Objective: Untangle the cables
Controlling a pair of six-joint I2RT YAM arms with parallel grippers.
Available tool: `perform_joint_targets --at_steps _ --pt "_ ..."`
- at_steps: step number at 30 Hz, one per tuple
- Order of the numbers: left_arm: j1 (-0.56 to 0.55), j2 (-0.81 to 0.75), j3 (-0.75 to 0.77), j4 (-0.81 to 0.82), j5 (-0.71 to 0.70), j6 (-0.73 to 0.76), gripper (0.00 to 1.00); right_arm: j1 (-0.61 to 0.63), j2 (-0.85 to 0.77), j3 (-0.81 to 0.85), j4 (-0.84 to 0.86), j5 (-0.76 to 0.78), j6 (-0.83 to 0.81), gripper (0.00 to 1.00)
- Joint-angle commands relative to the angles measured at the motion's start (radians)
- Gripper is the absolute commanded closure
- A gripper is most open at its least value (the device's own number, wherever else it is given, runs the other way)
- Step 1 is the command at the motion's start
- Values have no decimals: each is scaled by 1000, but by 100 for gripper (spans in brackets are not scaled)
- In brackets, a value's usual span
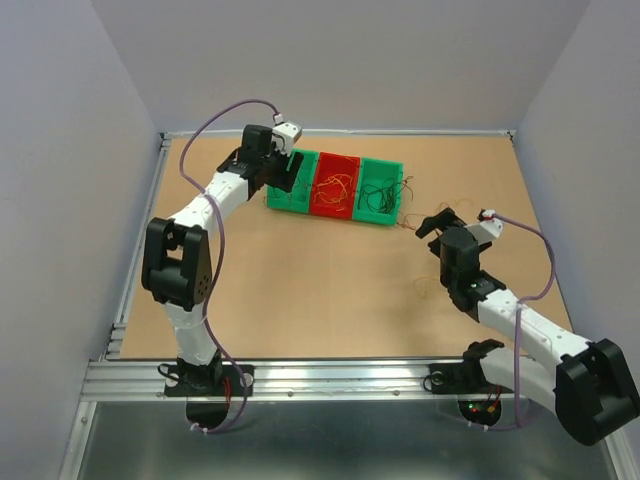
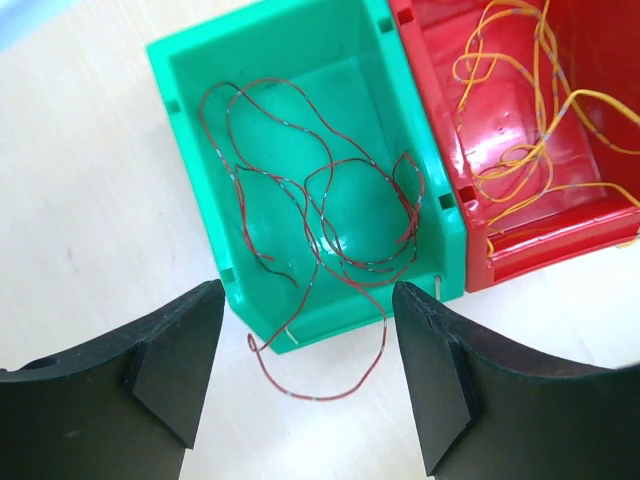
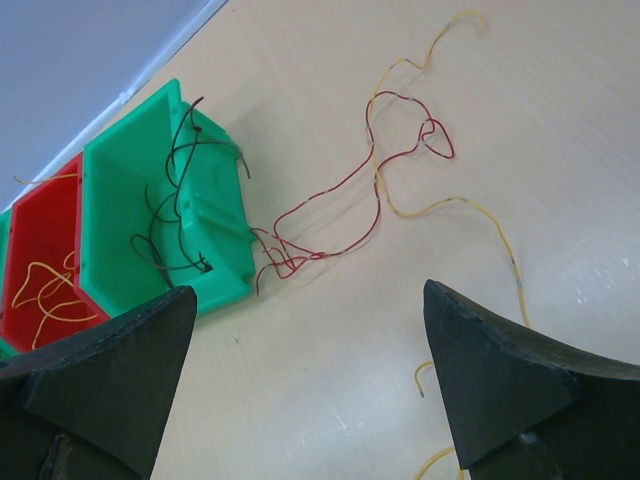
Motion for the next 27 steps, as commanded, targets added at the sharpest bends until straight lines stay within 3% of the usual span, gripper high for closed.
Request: perform_joint_targets --at_steps 1,3,6,12,15,18,21,27 --pt "-8 -178 -81 147 -6 7 20 -30 46 97 25 8 -7 0" --pt "-8 -289 -180 271 -5 -3 18 -99 101 112 16 -93 17 0" --pt "-11 -474 -366 495 -54 -31 1 -160 145 134 16 -205 22 0" --pt "-9 -722 -569 770 -49 -74 1 -239 283 226 -3 -353 48 0" --pt "2 -755 -605 872 -34 -203 1 -250 375 321 -41 -402 53 0" --pt "0 -727 -587 904 64 -252 1 -250 463 400 -84 -448 87 0" --pt "-5 -681 -575 902 64 -347 1 -250 565 477 -171 -445 154 0" --pt "-18 -681 -751 1051 0 -307 1 -250 685 517 -201 -422 214 0"
